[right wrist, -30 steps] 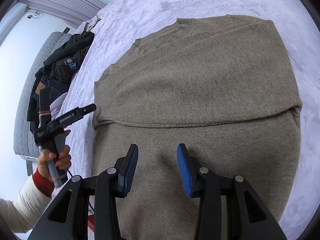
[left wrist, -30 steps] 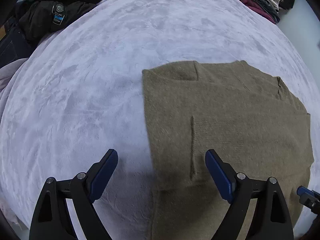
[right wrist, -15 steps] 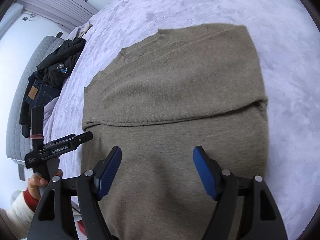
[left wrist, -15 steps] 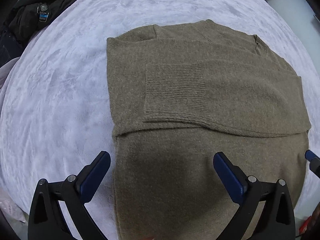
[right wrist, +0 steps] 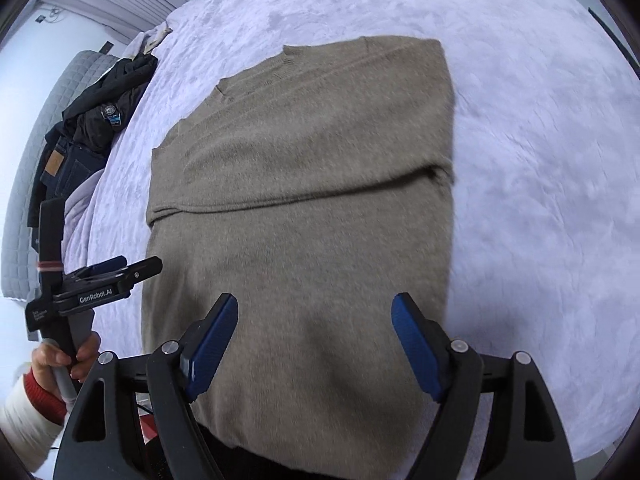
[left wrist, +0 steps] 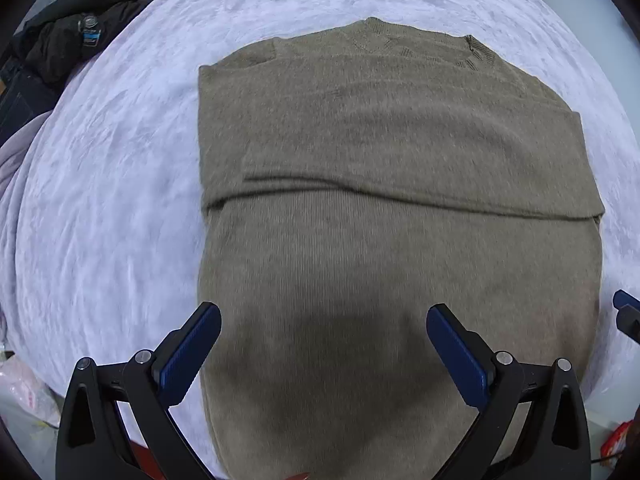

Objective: Fold small clothes
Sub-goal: 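Release the sweater and lift both tools away, then move both tools down to the sweater hem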

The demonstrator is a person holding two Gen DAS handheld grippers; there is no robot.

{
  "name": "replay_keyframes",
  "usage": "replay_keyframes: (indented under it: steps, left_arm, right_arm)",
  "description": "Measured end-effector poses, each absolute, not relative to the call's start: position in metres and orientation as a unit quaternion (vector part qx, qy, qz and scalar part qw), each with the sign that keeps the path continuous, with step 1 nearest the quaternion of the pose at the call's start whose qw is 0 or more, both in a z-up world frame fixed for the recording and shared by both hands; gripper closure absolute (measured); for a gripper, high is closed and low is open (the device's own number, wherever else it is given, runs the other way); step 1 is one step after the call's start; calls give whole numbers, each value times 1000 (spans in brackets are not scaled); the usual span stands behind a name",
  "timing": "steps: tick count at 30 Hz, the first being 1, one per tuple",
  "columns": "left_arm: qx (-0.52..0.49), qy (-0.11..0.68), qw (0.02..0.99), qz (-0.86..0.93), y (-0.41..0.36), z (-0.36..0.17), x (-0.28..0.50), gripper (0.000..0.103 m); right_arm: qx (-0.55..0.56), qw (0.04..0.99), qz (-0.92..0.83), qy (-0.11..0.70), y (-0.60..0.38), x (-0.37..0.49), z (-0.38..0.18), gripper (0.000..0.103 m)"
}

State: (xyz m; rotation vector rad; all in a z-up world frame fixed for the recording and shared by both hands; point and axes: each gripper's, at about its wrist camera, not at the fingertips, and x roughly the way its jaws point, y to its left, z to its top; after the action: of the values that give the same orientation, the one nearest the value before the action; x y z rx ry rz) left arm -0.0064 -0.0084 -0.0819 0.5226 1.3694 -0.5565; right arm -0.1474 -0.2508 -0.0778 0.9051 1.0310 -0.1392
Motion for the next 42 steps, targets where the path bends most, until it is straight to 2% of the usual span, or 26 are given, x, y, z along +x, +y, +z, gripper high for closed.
replay_keyframes:
  steps: [12,17,23,28,37,42]
  left_arm:
    - [279,615,695,-245,34,-77,-66,0]
    - [283,609,692,-266,36,-93,-59,0]
    - [255,626,675,-296,99,-101,-65,0]
    - [279,623,648,-339,146,-114,-81,0]
    - [161,697,583,-385,197,-161,-85,0]
    - [149,699,571,-403,205,-175,-86,0]
  right_arm:
    - [476,730,-47,488,-239,-183,-93,21]
    - [470,729,-66,494,-216,-197,-98,21]
    - [470,707,-57,525,-173,-222,-123,21]
    - [508,686,-52,519,-155,-255,-145,21]
    - [555,666,-18,498,-136,-290,-199,21]
    - [573,665,32,478,-126,-283,-215,21]
